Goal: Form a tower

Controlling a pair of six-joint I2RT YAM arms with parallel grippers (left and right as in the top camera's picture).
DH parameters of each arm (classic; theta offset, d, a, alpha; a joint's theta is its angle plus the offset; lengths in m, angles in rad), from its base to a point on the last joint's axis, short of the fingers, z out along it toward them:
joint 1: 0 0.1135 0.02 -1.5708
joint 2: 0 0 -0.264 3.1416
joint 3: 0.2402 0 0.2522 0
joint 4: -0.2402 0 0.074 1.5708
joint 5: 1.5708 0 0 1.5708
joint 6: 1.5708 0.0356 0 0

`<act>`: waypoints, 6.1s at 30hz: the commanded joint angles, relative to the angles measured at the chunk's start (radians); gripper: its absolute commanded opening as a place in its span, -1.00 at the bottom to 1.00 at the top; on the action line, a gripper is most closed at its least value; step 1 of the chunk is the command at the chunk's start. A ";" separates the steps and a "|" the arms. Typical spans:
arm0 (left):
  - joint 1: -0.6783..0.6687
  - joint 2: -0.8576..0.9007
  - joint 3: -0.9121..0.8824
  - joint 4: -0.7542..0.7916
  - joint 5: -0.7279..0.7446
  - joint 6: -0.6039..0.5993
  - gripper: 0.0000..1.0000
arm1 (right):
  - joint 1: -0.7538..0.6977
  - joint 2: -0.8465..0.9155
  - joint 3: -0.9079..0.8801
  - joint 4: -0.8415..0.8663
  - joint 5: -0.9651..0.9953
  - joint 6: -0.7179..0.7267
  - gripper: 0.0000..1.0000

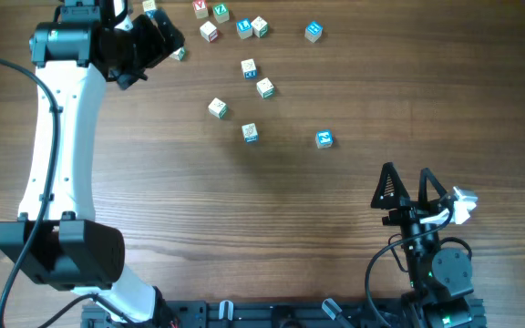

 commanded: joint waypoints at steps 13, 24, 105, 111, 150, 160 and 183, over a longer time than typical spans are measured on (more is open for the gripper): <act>-0.270 0.174 -0.078 0.012 -0.132 -0.004 -0.92 | -0.004 -0.008 -0.001 0.003 0.010 -0.003 0.99; -0.371 0.397 -0.078 0.047 -0.133 -0.008 0.39 | -0.004 -0.008 -0.001 0.003 0.010 -0.003 0.99; -0.101 0.383 -0.140 -0.176 -0.254 0.320 -0.03 | -0.004 -0.008 -0.001 0.003 0.010 -0.003 0.99; -0.103 0.342 -0.058 -0.216 -0.257 0.313 -0.03 | -0.004 -0.008 -0.001 0.003 0.010 -0.003 0.99; -0.291 0.465 -0.105 0.154 -0.390 -0.236 -0.02 | -0.004 -0.008 -0.001 0.003 0.010 -0.003 0.99; -0.291 0.465 -0.105 0.160 -0.453 -0.179 -0.23 | -0.004 -0.008 -0.001 0.003 0.010 -0.003 0.99; -0.280 0.459 -0.103 0.150 -0.295 0.098 0.08 | -0.004 -0.008 -0.001 0.003 0.010 -0.003 0.99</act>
